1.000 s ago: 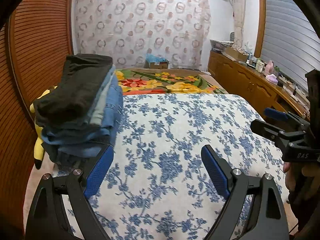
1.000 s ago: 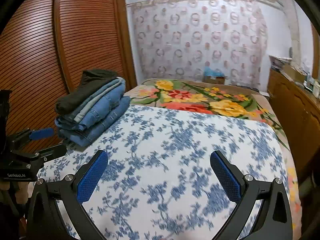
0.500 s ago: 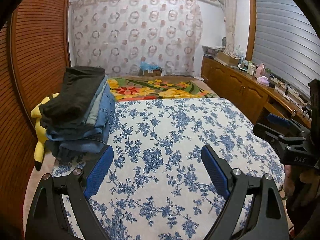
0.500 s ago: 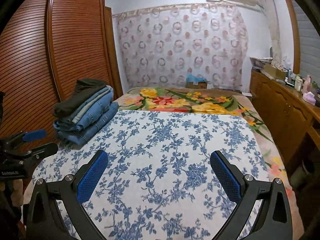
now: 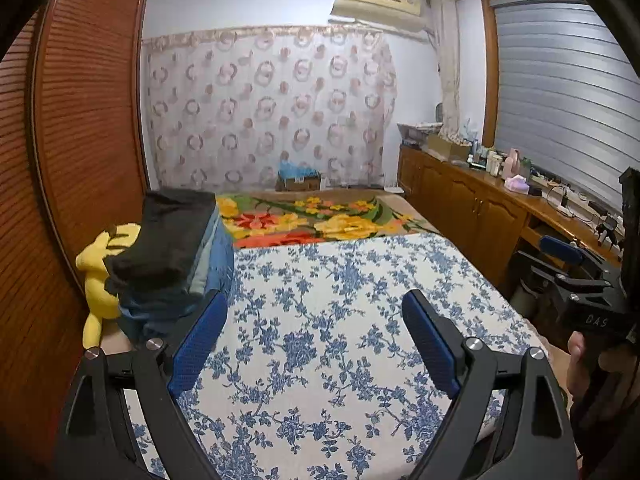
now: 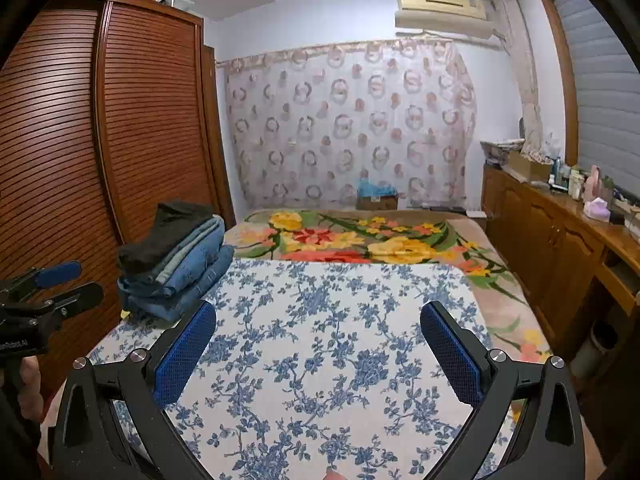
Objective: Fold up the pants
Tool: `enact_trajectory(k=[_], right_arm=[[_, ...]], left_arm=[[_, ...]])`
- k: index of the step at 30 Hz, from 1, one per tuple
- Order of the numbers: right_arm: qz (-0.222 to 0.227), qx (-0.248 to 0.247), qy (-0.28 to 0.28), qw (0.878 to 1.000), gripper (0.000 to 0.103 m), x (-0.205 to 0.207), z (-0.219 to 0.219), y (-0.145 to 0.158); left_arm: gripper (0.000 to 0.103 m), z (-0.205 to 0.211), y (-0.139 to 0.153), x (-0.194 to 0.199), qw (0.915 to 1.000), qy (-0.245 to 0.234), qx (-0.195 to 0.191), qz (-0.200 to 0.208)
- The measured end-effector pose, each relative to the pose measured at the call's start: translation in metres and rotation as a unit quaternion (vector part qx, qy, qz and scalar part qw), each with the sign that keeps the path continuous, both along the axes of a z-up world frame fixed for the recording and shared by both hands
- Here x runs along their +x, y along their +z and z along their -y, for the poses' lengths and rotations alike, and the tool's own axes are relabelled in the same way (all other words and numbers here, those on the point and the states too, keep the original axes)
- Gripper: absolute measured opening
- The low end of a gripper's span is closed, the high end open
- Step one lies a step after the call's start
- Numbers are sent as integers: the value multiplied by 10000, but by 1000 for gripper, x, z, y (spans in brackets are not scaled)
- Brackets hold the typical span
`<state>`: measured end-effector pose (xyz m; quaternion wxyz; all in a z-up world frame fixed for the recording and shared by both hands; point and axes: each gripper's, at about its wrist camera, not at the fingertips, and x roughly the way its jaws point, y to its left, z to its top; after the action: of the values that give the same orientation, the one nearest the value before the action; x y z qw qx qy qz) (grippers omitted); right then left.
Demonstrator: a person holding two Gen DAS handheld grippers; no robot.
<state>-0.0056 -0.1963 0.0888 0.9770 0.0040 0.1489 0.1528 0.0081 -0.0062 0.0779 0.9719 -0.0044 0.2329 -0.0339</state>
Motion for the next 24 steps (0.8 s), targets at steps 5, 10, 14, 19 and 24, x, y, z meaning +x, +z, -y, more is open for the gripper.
enact_trajectory(k=[5, 10, 14, 19, 24], right_arm=[[124, 32, -29, 9999, 102, -5, 1, -3], [100, 0, -65, 9999, 102, -1, 0, -7], [93, -6, -74, 9999, 102, 1, -1, -6], [106, -18, -78, 9999, 102, -2, 0, -4], [126, -40, -75, 9999, 102, -3, 1, -3]], left_arm=[[90, 1, 6, -7, 9999, -15, 18, 149], [90, 1, 5, -8, 9999, -6, 19, 149], [90, 1, 6, -8, 9999, -9, 12, 150], [90, 0, 5, -7, 9999, -1, 7, 151], [90, 0, 5, -7, 9999, -14, 19, 150]])
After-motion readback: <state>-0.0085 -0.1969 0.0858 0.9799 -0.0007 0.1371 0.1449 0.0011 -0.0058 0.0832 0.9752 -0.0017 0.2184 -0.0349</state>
